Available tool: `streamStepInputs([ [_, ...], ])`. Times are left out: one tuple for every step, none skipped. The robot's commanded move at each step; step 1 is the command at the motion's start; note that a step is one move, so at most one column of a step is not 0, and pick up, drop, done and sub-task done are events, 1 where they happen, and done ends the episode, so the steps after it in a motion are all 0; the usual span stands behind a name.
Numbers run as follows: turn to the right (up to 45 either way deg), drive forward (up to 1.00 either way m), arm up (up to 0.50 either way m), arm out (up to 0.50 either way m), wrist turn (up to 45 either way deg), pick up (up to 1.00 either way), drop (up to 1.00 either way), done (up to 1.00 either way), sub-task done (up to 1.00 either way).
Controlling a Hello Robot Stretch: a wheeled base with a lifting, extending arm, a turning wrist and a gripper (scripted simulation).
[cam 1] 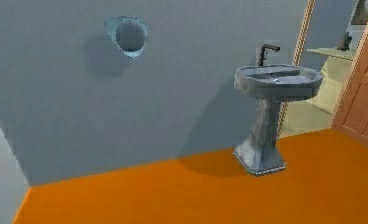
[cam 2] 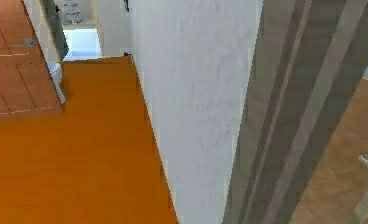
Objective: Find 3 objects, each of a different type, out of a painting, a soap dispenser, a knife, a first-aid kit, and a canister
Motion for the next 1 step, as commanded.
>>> streamStepInputs([
  [-18.0,0.00,0.00,0.00,0.0,0.00,0.00,0.00,0.00],
])
